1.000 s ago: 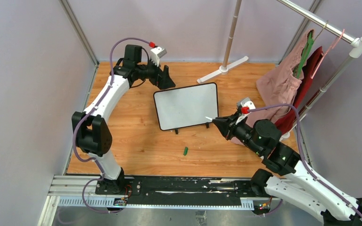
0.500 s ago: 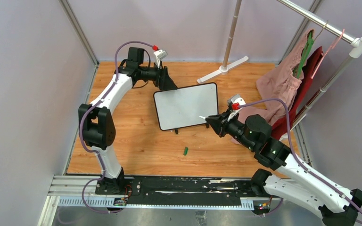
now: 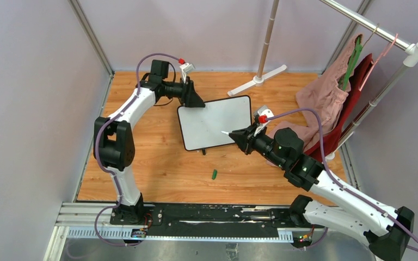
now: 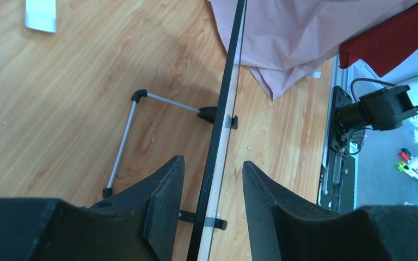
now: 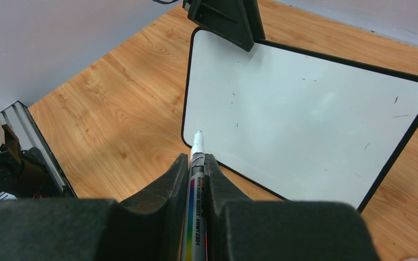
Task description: Write a sentence on the whiteboard
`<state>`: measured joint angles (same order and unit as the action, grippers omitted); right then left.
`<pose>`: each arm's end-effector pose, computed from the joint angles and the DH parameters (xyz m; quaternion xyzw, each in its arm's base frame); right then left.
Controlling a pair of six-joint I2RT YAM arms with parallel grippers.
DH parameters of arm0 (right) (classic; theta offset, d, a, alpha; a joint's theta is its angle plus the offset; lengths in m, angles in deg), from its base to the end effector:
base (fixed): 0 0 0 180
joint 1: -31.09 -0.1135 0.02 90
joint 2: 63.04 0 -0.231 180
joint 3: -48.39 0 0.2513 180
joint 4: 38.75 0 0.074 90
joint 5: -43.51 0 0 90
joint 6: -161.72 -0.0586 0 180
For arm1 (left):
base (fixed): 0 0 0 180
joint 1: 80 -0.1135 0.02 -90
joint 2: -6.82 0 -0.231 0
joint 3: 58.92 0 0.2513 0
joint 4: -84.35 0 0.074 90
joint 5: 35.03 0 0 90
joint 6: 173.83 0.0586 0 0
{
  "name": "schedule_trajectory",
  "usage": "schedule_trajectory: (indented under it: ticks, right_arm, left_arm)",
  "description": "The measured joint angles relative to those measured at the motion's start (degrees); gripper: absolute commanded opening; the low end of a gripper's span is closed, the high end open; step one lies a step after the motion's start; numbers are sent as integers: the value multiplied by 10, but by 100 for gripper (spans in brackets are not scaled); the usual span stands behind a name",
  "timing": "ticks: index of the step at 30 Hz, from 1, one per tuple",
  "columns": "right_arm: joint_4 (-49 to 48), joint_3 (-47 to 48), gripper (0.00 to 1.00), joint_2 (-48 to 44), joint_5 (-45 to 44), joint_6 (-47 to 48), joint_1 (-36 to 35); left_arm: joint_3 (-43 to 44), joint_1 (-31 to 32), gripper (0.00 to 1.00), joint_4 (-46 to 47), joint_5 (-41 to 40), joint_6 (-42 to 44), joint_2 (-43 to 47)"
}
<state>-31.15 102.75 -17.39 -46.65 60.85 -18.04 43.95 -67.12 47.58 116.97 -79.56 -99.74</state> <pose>0.1568 0.1810 0.3193 -0.2285 0.6619 0.3561 0.6188 0.3919 -0.1427 0.2529 0.3294 0.7374 -0.4933 0.3230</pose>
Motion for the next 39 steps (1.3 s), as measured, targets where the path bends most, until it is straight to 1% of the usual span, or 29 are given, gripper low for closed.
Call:
schedule_trajectory:
  ticks: [3,7,18,24,28,31,35,39]
  right_arm:
    - [-4,0,0,3,2,0,0]
    - [-10,0,0,3,2,0,0]
    - [-22,0,0,14,2,0,0]
    - [-49,0,0,31,1,0,0]
    - [-89,-9,0,47,-23,9,-6]
    - [-130,-19,0,75,-58,30,-23]
    - [-200,-34,0,137,-100,62,-44]
    - [-277,-52,0,200,-123,94,-56]
  left_arm:
    - [-12,0,48,3,2,-1,-3]
    - [-14,1,39,5,4,-2,-7]
    - [-17,4,22,24,9,-14,-7]
    - [-19,4,16,32,16,-17,-7]
    - [-21,4,13,39,26,-17,-7]
    - [-22,4,11,42,27,-19,-7]
    - [-25,4,8,47,31,-19,-7]
    - [-32,4,6,55,35,-12,-7]
